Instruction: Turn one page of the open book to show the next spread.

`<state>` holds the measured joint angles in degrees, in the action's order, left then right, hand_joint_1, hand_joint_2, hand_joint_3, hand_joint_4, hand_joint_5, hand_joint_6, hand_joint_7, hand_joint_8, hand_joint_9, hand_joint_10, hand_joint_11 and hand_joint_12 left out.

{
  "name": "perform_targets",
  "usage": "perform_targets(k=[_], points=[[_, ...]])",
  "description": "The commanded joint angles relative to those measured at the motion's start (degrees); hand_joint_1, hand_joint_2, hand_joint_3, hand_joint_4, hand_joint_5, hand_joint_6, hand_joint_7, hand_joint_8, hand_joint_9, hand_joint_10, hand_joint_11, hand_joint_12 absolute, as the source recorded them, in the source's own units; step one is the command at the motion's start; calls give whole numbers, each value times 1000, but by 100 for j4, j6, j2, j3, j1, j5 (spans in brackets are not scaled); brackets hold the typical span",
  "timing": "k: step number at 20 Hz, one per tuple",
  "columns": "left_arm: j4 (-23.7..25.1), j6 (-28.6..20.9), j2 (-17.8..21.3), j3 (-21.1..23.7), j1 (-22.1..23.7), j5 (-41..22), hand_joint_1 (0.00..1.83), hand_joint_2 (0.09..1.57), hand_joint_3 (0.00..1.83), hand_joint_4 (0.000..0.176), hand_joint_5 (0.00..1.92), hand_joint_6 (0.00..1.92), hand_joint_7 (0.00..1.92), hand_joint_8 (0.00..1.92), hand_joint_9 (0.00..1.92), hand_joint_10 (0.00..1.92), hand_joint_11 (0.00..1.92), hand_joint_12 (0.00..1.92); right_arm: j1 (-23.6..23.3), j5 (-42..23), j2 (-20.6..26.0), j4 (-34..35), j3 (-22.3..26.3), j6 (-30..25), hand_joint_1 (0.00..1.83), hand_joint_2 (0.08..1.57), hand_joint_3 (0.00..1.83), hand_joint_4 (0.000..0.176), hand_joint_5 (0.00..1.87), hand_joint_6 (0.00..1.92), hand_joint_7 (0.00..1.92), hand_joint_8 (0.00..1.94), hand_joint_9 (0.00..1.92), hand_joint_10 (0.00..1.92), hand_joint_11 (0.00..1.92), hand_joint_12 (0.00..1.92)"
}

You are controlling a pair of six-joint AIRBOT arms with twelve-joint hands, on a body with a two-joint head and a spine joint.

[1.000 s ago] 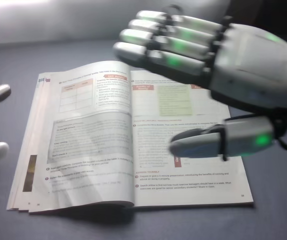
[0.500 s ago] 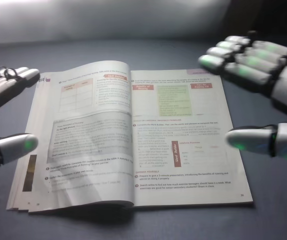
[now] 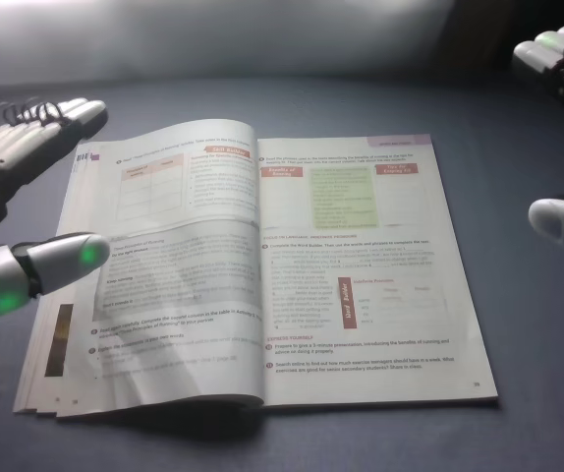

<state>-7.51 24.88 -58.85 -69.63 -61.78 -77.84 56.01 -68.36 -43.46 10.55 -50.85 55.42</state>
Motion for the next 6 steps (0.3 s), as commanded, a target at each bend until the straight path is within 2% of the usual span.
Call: perform_targets(k=[1, 2, 3, 4, 5, 6], points=[[-79, -38, -14, -23, 19, -765, 369, 1298, 8, 16, 0, 0, 0, 0, 0, 0, 14, 8, -24, -946, 40, 130, -2, -4, 197, 1237, 11, 28, 0, 0, 0, 0, 0, 0, 0, 0], [-127, -38, -15, -17, 17, -852, 393, 1309, 10, 0, 0, 0, 0, 0, 0, 0, 2, 1, -8, -1095, 51, 168, 7, -4, 218, 1225, 3, 61, 0, 0, 0, 0, 0, 0, 0, 0], [-180, -38, -9, -7, 2, -956, 434, 1309, 7, 0, 0, 0, 0, 0, 0, 0, 0, 0, -4, -1246, 57, 189, 19, -4, 269, 1235, 6, 90, 0, 0, 0, 0, 0, 0, 0, 0], [-237, -39, 2, 8, -23, -1063, 470, 1327, 12, 0, 0, 0, 0, 0, 0, 0, 0, 0, -1, -1423, 60, 205, 28, -6, 330, 1242, 5, 106, 0, 0, 0, 0, 0, 0, 35, 19], [-270, -38, 2, 12, -35, -1140, 512, 1343, 14, 54, 0, 0, 0, 0, 0, 0, 0, 0, -1, -1525, 61, 206, 29, -13, 313, 1253, 3, 107, 0, 0, 0, 0, 0, 0, 6, 188], [-311, -36, 1, 13, -48, -1234, 512, 1343, 14, 54, 0, 0, 0, 0, 0, 0, 0, 0, -1, -1670, 65, 204, 30, -16, 313, 1253, 3, 107, 0, 0, 0, 0, 0, 0, 6, 188]])
